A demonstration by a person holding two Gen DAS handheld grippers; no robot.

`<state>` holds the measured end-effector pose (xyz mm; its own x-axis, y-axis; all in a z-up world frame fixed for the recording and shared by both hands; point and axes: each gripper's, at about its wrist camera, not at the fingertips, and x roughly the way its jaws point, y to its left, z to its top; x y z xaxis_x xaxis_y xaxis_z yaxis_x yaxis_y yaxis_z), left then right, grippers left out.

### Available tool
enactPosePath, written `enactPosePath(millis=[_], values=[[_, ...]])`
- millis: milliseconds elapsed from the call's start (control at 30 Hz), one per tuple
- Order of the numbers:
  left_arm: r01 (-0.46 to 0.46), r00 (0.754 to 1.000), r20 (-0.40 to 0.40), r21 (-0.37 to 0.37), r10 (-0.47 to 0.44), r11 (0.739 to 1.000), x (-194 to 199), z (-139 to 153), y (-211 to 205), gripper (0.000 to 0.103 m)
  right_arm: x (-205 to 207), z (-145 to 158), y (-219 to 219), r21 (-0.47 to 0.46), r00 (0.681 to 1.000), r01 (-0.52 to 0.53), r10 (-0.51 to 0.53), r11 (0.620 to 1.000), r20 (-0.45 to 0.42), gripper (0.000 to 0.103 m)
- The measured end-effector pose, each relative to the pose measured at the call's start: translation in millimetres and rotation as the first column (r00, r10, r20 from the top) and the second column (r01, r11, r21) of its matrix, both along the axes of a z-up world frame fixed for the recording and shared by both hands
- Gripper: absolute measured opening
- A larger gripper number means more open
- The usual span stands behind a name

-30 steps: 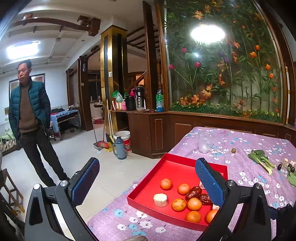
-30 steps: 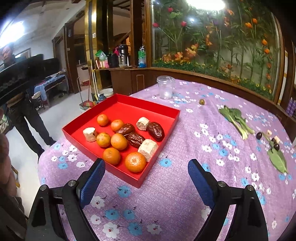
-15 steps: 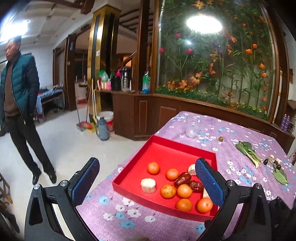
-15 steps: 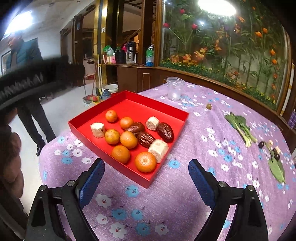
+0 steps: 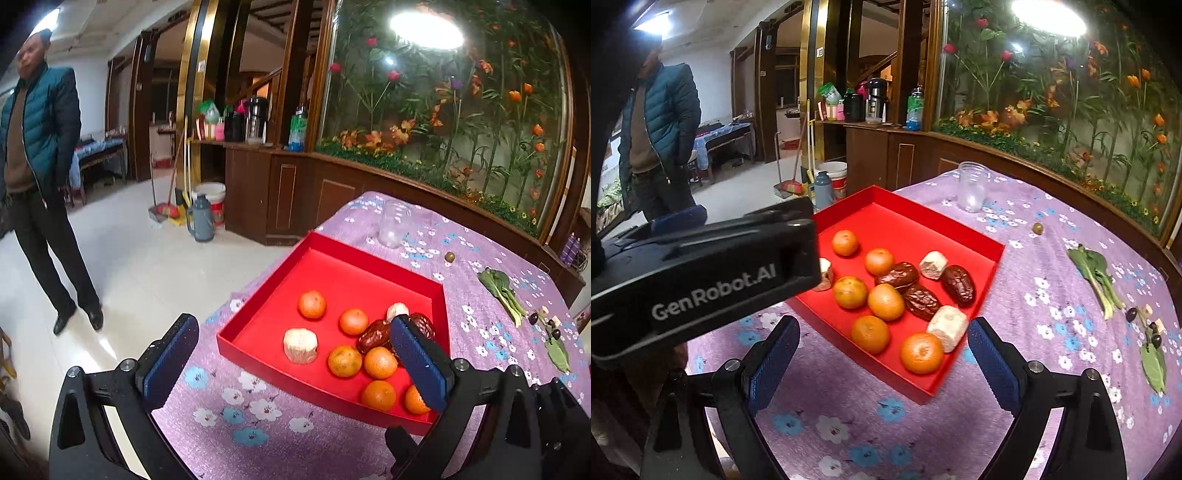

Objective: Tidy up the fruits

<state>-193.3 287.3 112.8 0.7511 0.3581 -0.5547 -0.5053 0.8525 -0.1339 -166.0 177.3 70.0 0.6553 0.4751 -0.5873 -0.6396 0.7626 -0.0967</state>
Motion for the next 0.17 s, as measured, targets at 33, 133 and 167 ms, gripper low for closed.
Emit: enactPosePath(millis=[33,133,167], values=[[0.0,1.0,-0.009,-0.019,0.0,1.0,1.0,-2.5,2.3,0.103,0.5,-0.8,0.5,0.002,1.0,-0.001,0.001,1.0,-0.004,0.095],[0.002,0.999,-0.034,-0.047,-0.004,0.999,4.0,-7.9,3.7,0.103,1.9,-1.9,-0.6,0.007,1.0,0.002,-0.002,1.0,-0.013,0.095],[0.002,0.999,-0.041,-0.045,-0.004,0.999,4.5,-8.4,2.0,0.103,2.9,-1.8,-2.0,0.011,1.0,0.006,-0.006,1.0,-0.015,0.095]])
